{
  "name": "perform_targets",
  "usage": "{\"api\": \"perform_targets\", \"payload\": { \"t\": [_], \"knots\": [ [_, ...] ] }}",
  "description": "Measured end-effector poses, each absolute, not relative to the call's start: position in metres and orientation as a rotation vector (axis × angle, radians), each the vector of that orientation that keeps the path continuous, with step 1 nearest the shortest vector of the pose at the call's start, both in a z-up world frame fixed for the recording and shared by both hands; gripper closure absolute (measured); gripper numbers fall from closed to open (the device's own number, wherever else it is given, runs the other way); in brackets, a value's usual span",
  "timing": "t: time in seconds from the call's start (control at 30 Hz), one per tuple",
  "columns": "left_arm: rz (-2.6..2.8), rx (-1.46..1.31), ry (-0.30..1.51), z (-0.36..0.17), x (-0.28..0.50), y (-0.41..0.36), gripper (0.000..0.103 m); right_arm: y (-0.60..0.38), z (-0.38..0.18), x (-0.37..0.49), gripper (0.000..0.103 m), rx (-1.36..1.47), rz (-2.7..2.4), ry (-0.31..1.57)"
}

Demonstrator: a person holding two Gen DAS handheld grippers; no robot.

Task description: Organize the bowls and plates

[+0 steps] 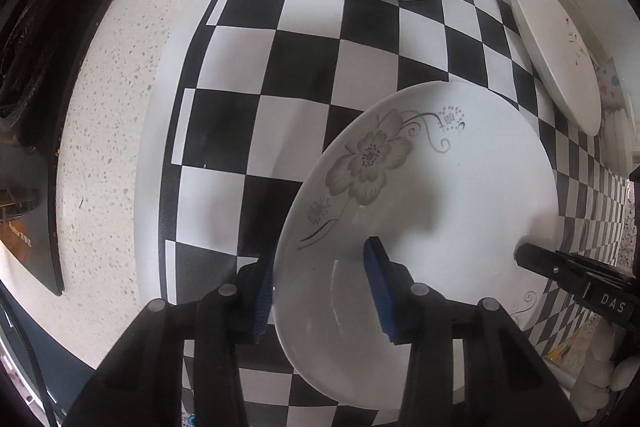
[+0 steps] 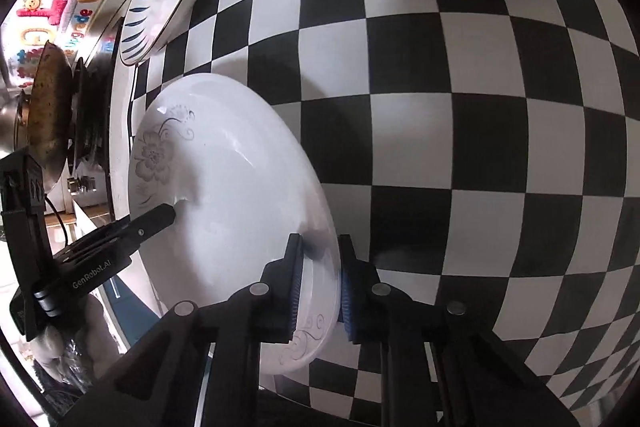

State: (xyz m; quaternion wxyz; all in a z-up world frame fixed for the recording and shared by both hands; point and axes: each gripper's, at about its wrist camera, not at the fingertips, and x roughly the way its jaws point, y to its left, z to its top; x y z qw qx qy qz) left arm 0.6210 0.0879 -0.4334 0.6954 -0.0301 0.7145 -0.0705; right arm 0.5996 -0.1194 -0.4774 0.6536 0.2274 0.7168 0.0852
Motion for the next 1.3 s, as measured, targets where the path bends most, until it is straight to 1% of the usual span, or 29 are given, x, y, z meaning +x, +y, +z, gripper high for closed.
{"api": "perform_targets", "payload": {
  "t": [0.17, 0.4, 0.63, 0.9, 1.13, 1.3],
  "knots": [
    [-0.158, -0.043, 1.582, -0.431, 0.615, 0.098, 0.068, -0.126, -0.473, 0.591, 0.084, 0.519, 0.185, 1.620],
    [-0.191, -0.021, 1.549, -0.410, 0.612, 0.086, 0.068, -0.157, -0.462, 0.584, 0.086, 0.577, 0.173, 1.603],
    [-0.250, 0.023, 1.522, -0.387, 0.614, 0.051, 0.068, -0.192, -0.439, 0.567, 0.086, 0.605, 0.152, 1.553],
    [-0.366, 0.078, 1.504, -0.371, 0.606, -0.012, 0.068, -0.262, -0.424, 0.527, 0.086, 0.696, 0.064, 1.490],
    [-0.417, 0.126, 1.520, -0.388, 0.598, -0.059, 0.068, -0.314, -0.439, 0.498, 0.086, 0.741, -0.023, 1.474],
    [-0.413, 0.154, 1.556, -0.411, 0.590, -0.084, 0.068, -0.327, -0.459, 0.495, 0.086, 0.737, -0.060, 1.493]
  ]
}}
